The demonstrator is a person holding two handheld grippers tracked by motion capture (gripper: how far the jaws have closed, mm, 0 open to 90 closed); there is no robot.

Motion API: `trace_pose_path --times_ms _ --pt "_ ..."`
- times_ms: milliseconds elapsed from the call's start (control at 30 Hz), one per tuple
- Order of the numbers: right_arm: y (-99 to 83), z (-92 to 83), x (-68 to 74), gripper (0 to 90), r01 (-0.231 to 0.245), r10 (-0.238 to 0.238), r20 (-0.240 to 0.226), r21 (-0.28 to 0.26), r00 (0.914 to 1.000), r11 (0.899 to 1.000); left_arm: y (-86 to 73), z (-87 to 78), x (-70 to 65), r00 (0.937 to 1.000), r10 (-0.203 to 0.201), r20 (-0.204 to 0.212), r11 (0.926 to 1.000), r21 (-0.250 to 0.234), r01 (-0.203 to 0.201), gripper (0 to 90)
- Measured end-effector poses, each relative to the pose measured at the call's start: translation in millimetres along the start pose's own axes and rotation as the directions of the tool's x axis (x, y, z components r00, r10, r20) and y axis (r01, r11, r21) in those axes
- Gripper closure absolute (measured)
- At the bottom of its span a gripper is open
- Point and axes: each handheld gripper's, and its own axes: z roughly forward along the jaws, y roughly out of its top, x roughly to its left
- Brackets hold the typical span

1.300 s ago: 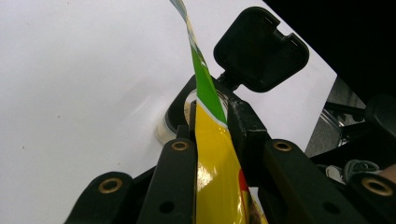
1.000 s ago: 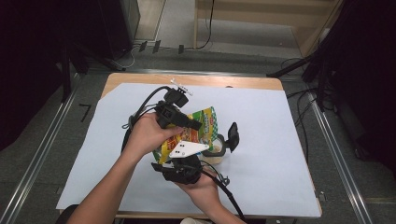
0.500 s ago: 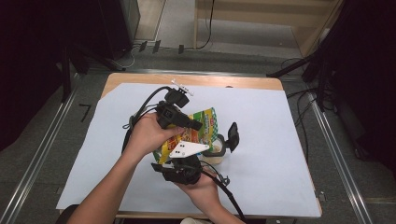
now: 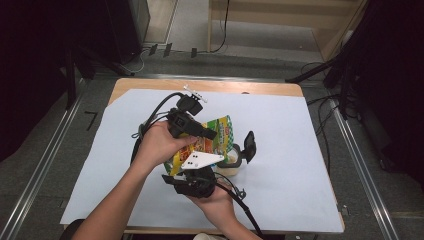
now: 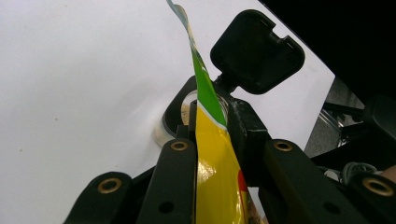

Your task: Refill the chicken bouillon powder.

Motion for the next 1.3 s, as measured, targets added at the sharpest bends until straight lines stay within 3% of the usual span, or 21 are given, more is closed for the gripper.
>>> trace_pose_path --times_ms 200,1300 --pt "-0.9 0.7 -0.4 69.9 -0.018 0.018 -0.009 -0.003 0.9998 1.000 0.2 0.3 -3.8 1.0000 0.006 -0.004 1.0000 -0.003 -0.006 80.6" --pt "-0.9 -1.7 -3.8 70.4 -0.007 0.007 0.014 -0.008 0.9999 1.000 1.8 -1.3 -8.3 0.9997 0.021 -0.012 0.9993 -0.031 -0.021 80.0"
